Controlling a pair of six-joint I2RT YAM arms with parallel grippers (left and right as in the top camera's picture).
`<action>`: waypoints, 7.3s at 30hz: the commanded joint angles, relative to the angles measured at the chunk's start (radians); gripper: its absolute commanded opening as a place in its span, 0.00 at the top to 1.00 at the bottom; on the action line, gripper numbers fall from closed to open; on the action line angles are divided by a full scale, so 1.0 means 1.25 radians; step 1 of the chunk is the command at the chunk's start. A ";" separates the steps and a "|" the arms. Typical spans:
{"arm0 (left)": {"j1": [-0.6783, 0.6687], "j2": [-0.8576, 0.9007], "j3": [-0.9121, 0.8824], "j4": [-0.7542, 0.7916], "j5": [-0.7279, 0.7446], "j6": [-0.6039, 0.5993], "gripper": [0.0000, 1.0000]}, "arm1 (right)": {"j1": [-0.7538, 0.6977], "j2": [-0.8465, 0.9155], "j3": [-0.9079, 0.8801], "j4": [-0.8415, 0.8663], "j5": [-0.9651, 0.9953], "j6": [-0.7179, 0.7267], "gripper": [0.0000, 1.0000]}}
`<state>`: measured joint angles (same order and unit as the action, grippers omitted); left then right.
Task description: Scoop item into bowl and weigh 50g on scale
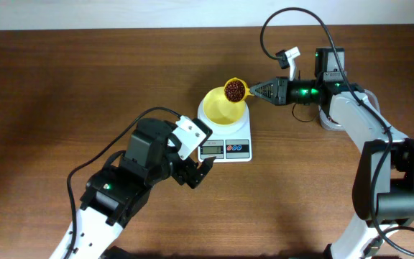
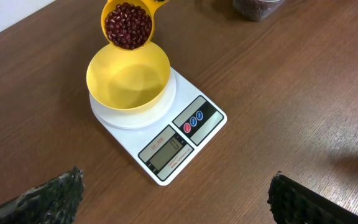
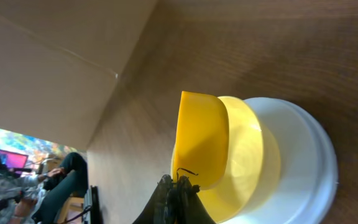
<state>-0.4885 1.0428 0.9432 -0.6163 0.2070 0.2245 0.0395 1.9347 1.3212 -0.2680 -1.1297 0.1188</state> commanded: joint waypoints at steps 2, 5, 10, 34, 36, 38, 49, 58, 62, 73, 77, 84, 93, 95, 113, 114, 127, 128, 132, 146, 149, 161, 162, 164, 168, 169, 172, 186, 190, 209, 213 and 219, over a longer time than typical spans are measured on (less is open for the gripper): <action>0.004 -0.008 -0.007 0.001 0.012 0.004 0.01 | 0.007 0.003 -0.001 0.003 0.013 -0.051 0.96; 0.004 -0.008 -0.007 0.002 0.012 0.004 0.01 | 0.022 0.003 -0.001 0.002 0.014 -0.097 0.96; 0.004 -0.008 -0.007 0.002 0.012 0.004 0.01 | 0.060 0.003 -0.001 0.004 0.027 -0.176 0.96; 0.004 -0.008 -0.007 0.002 0.012 0.004 0.01 | 0.063 0.003 -0.001 0.018 0.148 -0.309 0.96; 0.004 -0.008 -0.007 0.001 0.012 0.004 0.01 | 0.063 0.003 -0.001 0.018 0.148 -0.338 0.96; 0.004 -0.008 -0.007 0.002 0.012 0.004 0.01 | 0.063 0.003 -0.001 0.018 0.148 -0.357 0.96; 0.004 -0.008 -0.007 0.002 0.012 0.004 0.01 | 0.063 0.003 -0.001 0.011 0.148 -0.545 0.96; 0.004 -0.008 -0.007 0.002 0.012 0.004 0.01 | 0.063 0.003 -0.001 -0.037 0.147 -0.826 0.96; 0.004 -0.008 -0.007 0.002 0.012 0.004 0.01 | 0.063 0.003 -0.001 -0.085 0.142 -0.969 0.96; 0.004 -0.008 -0.007 0.001 0.012 0.004 0.01 | 0.063 0.003 -0.001 -0.084 0.107 -1.097 0.96; 0.004 -0.008 -0.007 0.002 0.012 0.004 0.01 | 0.063 -0.003 0.001 -0.068 0.014 -1.014 0.96; 0.004 -0.008 -0.007 0.001 0.012 0.004 0.01 | 0.062 -0.085 0.005 -0.055 -0.035 -0.665 0.96; 0.004 -0.008 -0.007 0.001 0.012 0.004 0.01 | -0.055 -0.223 0.005 0.066 0.221 -0.130 0.96; 0.004 -0.008 -0.007 0.002 0.012 0.004 0.01 | -0.092 -0.223 0.005 0.064 0.242 -0.129 0.96; 0.004 -0.008 -0.007 0.001 0.011 0.004 0.01 | -0.294 -0.223 0.005 -0.146 0.282 -0.086 0.96; 0.004 -0.008 -0.007 0.001 0.012 0.004 0.01 | -0.294 -0.223 0.005 -0.147 0.282 -0.082 0.96; 0.004 -0.008 -0.007 0.001 0.011 0.004 0.01 | -0.294 -0.232 0.038 -0.197 0.311 0.214 0.96; 0.004 -0.008 -0.007 0.001 0.011 0.004 0.01 | -0.295 -0.237 0.041 -0.213 0.344 0.212 0.96; 0.004 -0.008 -0.007 0.001 0.011 0.004 0.01 | -0.295 -0.278 0.042 -0.325 0.551 0.101 0.96; 0.004 -0.008 -0.007 0.002 0.012 0.004 0.01 | -0.288 -0.192 0.041 -0.409 0.868 -0.011 0.96; 0.004 -0.008 -0.007 0.001 0.011 0.004 0.01 | -0.282 -0.162 0.041 -0.392 0.853 -0.005 0.96; 0.004 -0.008 -0.007 0.001 0.011 0.004 0.01 | -0.221 -0.078 0.042 -0.371 0.760 -0.005 0.96; 0.004 -0.008 -0.007 0.001 0.012 0.004 0.01 | -0.224 -0.083 0.042 -0.371 0.760 -0.005 0.96; 0.004 -0.008 -0.007 0.001 0.012 0.004 0.01 | -0.237 -0.103 0.044 -0.372 0.760 -0.005 0.96; 0.004 -0.008 -0.007 0.001 0.012 0.004 0.01 | -0.280 -0.167 0.054 -0.372 0.756 -0.005 0.96; 0.004 -0.008 -0.007 0.001 0.012 0.004 0.01 | -0.289 -0.178 0.054 -0.372 0.753 -0.005 0.96; 0.004 -0.008 -0.007 0.001 0.012 0.004 0.01 | -0.319 -0.194 0.058 -0.371 0.644 -0.005 0.96; 0.004 -0.008 -0.007 0.001 0.012 0.004 0.01 | -0.425 -0.194 0.058 -0.437 0.484 -0.038 0.96; 0.004 -0.008 -0.007 0.001 0.012 0.004 0.01 | -0.423 -0.194 0.058 -0.403 0.566 -0.042 0.96; 0.004 -0.008 -0.007 0.002 0.012 0.004 0.01 | -0.335 -0.074 0.056 -0.379 0.641 -0.041 0.96; 0.004 -0.008 -0.007 0.001 0.012 0.004 0.01 | -0.325 -0.040 0.056 -0.377 0.616 -0.020 0.96; 0.004 -0.008 -0.007 0.002 0.011 0.004 0.01 | -0.331 -0.040 0.056 -0.382 0.547 -0.020 0.96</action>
<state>-0.4885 1.0424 0.9421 -0.6163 0.2070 0.2245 -0.3798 1.8645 1.3853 -0.7334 -0.4053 0.0837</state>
